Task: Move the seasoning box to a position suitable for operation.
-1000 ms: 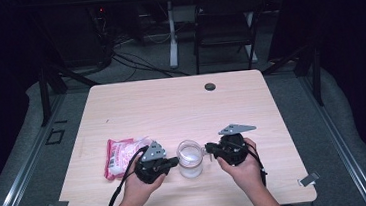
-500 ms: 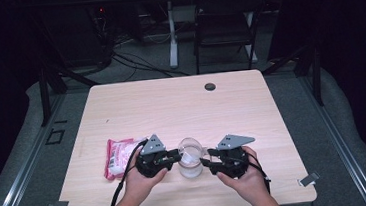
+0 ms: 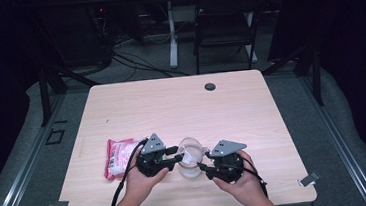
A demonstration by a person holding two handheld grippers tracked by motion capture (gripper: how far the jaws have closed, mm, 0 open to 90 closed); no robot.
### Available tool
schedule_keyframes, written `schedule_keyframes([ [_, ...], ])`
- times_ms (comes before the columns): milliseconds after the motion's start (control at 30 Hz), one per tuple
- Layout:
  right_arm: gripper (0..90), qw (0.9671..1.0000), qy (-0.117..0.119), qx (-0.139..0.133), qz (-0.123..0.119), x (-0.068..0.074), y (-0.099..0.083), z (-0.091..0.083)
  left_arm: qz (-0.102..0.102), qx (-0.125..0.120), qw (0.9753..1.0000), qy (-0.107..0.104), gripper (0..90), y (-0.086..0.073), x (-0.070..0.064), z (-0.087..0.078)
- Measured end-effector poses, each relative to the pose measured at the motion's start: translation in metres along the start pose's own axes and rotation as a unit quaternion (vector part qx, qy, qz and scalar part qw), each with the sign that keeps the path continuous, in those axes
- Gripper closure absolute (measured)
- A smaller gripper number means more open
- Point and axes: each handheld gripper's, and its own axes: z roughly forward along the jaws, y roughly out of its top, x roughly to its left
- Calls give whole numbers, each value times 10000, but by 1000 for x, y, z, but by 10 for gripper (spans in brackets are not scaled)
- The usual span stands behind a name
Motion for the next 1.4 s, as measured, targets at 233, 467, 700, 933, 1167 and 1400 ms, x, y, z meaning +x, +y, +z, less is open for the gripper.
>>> schedule_keyframes([
  [233,552,10000,17,-45,51,-1,-1,2,-11,47,10000,67,636,-2,1,3],
  [467,554,10000,23,-41,65,-1,-2,3,-36,182,9997,158,636,-5,2,10],
  [700,553,9999,54,-59,112,-1,-2,3,-18,132,9997,205,633,-8,2,12],
  [933,553,9999,54,-54,123,-2,-2,3,-49,115,9997,217,636,-8,1,12],
  [1167,549,9998,74,-82,159,-4,-2,1,-35,129,9997,212,638,-8,1,12],
  [1400,551,9996,-27,-101,256,-10,-3,-2,-19,130,9996,232,638,-8,1,11],
])
